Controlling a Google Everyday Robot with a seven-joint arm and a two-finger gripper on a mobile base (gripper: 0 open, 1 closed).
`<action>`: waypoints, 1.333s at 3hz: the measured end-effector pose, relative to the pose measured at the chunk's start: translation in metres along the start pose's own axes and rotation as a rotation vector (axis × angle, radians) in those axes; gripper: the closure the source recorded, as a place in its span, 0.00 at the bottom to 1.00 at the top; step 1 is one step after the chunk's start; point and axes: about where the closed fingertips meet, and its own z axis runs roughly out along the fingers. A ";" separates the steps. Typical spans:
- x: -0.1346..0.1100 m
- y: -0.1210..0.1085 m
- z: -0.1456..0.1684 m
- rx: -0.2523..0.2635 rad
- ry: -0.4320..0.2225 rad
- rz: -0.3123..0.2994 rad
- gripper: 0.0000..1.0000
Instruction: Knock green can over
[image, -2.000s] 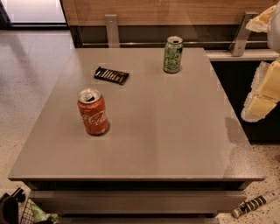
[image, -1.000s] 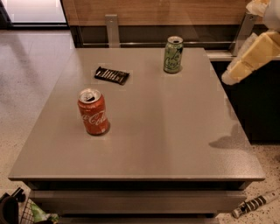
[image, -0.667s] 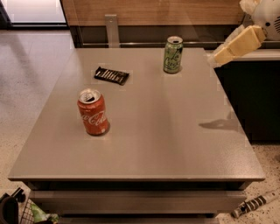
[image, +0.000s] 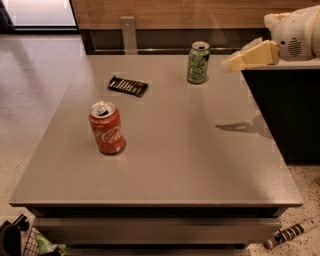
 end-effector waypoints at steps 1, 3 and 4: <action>0.031 -0.023 0.032 0.048 -0.066 0.126 0.00; 0.034 -0.026 0.053 0.052 -0.100 0.131 0.00; 0.034 -0.034 0.093 0.047 -0.167 0.130 0.00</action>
Offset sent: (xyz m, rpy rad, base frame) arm 0.0413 -0.0213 -0.0437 0.1511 0.0170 -0.1148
